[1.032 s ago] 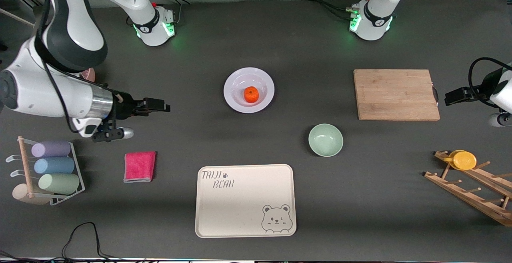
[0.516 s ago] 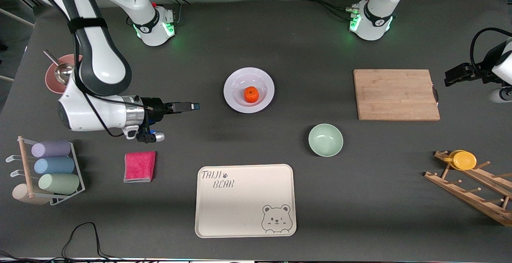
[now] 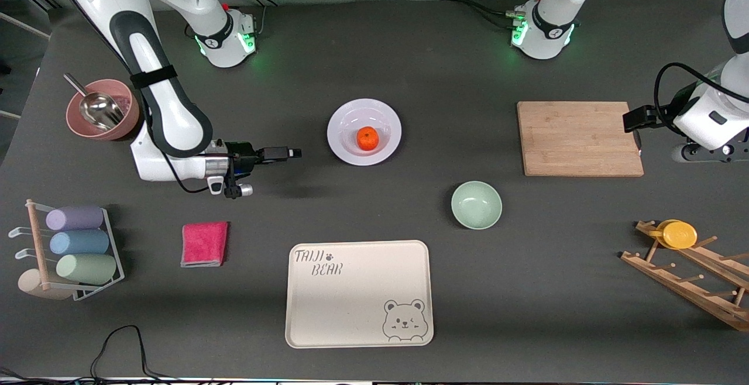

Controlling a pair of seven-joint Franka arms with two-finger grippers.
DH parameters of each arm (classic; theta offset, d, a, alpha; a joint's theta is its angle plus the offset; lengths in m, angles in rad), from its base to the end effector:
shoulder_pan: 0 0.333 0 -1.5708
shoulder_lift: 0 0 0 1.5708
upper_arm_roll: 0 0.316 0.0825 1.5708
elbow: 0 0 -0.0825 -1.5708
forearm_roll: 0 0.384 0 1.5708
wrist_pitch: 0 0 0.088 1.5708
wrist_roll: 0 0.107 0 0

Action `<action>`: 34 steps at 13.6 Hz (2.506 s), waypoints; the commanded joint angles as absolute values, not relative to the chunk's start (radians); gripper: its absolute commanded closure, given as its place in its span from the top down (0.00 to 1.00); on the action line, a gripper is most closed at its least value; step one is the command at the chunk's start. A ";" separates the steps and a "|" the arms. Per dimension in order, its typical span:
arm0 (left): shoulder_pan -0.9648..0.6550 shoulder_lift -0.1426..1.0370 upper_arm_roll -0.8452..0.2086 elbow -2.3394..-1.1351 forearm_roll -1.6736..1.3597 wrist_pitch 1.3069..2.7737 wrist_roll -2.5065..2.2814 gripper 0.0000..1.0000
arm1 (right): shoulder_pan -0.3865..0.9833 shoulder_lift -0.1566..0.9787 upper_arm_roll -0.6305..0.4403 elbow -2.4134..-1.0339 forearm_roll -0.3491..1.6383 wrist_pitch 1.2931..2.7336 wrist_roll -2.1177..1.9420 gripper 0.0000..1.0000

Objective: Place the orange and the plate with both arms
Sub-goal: 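Move the right gripper to the plate rim and grip it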

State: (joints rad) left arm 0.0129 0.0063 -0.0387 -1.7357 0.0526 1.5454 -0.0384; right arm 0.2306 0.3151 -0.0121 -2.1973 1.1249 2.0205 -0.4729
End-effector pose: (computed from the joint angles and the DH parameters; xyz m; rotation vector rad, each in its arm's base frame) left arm 0.5423 -0.0082 0.5424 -3.0684 -0.0134 0.2999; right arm 0.4990 0.1644 0.2293 -2.2166 0.1081 0.3793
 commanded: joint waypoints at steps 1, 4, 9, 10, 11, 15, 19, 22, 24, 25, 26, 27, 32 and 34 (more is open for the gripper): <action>-0.023 0.008 -0.029 -1.746 0.066 1.565 -0.046 1.00 | 0.296 0.331 -0.017 -2.262 1.271 2.100 -0.627 1.00; -0.031 0.011 -0.028 -1.746 0.066 1.563 -0.046 1.00 | 0.296 0.365 -0.017 -2.301 1.335 2.108 -0.756 1.00; -0.052 0.017 -0.005 -1.746 0.066 1.563 -0.046 1.00 | 0.334 0.419 -0.015 -2.319 1.451 2.100 -0.824 1.00; -0.049 0.018 -0.003 -1.746 0.066 1.563 -0.046 1.00 | 0.340 0.420 -0.014 -2.321 1.459 2.100 -0.824 1.00; -0.045 0.021 -0.003 -1.746 0.066 1.563 -0.046 1.00 | 0.359 0.422 -0.014 -2.321 1.460 2.100 -0.824 1.00; -0.038 0.023 -0.003 -1.747 0.066 1.563 -0.046 1.00 | 0.413 0.446 -0.014 -2.319 1.529 2.102 -0.825 1.00; -0.038 0.025 -0.003 -1.746 0.066 1.563 -0.044 1.00 | 0.422 0.476 -0.014 -2.322 1.549 2.103 -0.890 1.00; -0.038 0.026 -0.003 -1.746 0.066 1.565 -0.046 1.00 | 0.425 0.476 -0.014 -2.322 1.551 2.106 -0.890 0.99; -0.038 0.028 -0.003 -1.746 0.066 1.565 -0.046 1.00 | 0.428 0.476 -0.014 -2.329 1.551 2.109 -0.890 0.93; -0.038 0.028 -0.003 -1.746 0.066 1.565 -0.045 1.00 | 0.429 0.476 -0.014 -2.330 1.554 2.111 -0.891 0.92; -0.040 0.028 -0.003 -1.746 0.066 1.565 -0.046 1.00 | 0.430 0.476 -0.014 -2.330 1.555 2.111 -0.891 0.91; -0.040 0.028 -0.003 -1.746 0.066 1.565 -0.046 1.00 | 0.430 0.476 -0.012 -2.330 1.558 2.112 -0.891 0.89; -0.040 0.028 -0.003 -1.746 0.066 1.563 -0.046 1.00 | 0.480 0.476 -0.012 -2.330 1.640 2.131 -0.922 0.80; -0.040 0.028 -0.003 -1.746 0.066 1.563 -0.046 1.00 | 0.480 0.476 -0.012 -2.330 1.640 2.131 -0.937 0.75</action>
State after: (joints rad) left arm -0.0276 0.0292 -0.0100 -1.7445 0.0544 1.5547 -0.0385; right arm 0.4688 0.4785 -0.0056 -2.3231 1.6044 2.1204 -0.8883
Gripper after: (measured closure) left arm 0.000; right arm 0.194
